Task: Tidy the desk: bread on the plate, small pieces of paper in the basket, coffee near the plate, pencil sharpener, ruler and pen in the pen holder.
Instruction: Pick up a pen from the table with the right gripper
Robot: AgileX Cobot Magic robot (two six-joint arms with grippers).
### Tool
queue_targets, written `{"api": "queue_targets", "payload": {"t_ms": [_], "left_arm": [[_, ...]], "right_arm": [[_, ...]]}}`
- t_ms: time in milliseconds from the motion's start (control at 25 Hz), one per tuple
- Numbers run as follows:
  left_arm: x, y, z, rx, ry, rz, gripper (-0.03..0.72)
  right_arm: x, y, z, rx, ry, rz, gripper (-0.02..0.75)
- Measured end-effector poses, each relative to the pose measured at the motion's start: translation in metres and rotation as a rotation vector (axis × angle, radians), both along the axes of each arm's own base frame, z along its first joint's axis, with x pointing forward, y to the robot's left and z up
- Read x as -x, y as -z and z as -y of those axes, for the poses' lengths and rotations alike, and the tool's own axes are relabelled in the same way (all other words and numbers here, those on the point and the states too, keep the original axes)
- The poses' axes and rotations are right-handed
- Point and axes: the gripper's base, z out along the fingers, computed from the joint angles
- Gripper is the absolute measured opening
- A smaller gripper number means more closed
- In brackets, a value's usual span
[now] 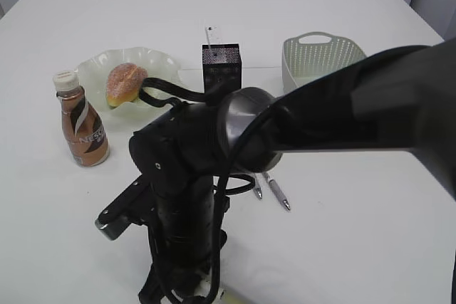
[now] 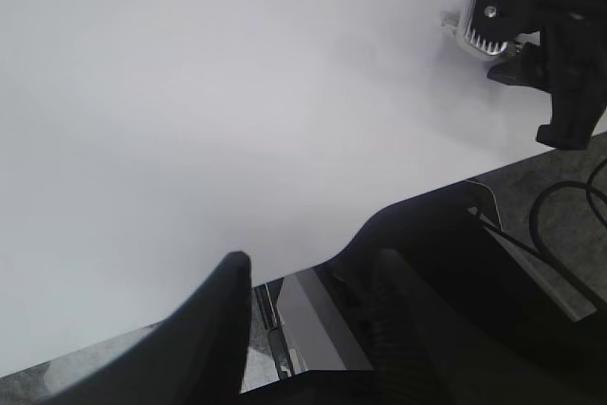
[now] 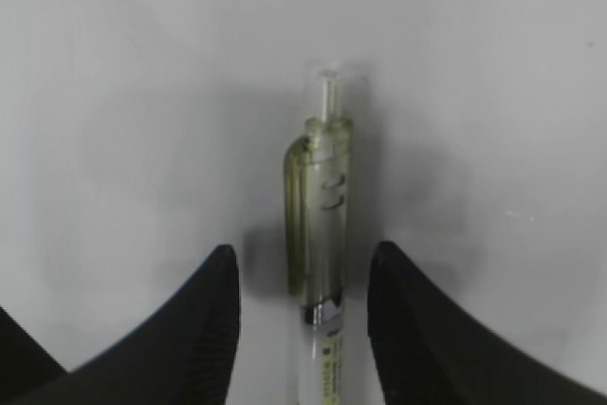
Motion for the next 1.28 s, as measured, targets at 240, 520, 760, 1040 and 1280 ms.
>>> {"api": "queue_targets", "payload": {"t_ms": [240, 520, 760, 1040, 1280], "left_arm": [[0.0, 0.0, 0.0, 0.0, 0.0, 0.0, 0.307], [0.0, 0.0, 0.0, 0.0, 0.0, 0.0, 0.307], [0.0, 0.0, 0.0, 0.0, 0.0, 0.0, 0.307], [0.0, 0.0, 0.0, 0.0, 0.0, 0.0, 0.307], [0.0, 0.0, 0.0, 0.0, 0.0, 0.0, 0.307]], "right_arm": [[-0.001, 0.004, -0.001, 0.001, -0.011, -0.006, 0.36], [-0.001, 0.005, -0.001, 0.004, -0.018, -0.003, 0.274], [-0.002, 0.004, -0.001, 0.009, -0.024, 0.005, 0.102], [-0.002, 0.0, -0.001, 0.046, 0.022, -0.03, 0.092], [-0.018, -0.039, -0.015, 0.046, 0.176, 0.028, 0.084]]}}
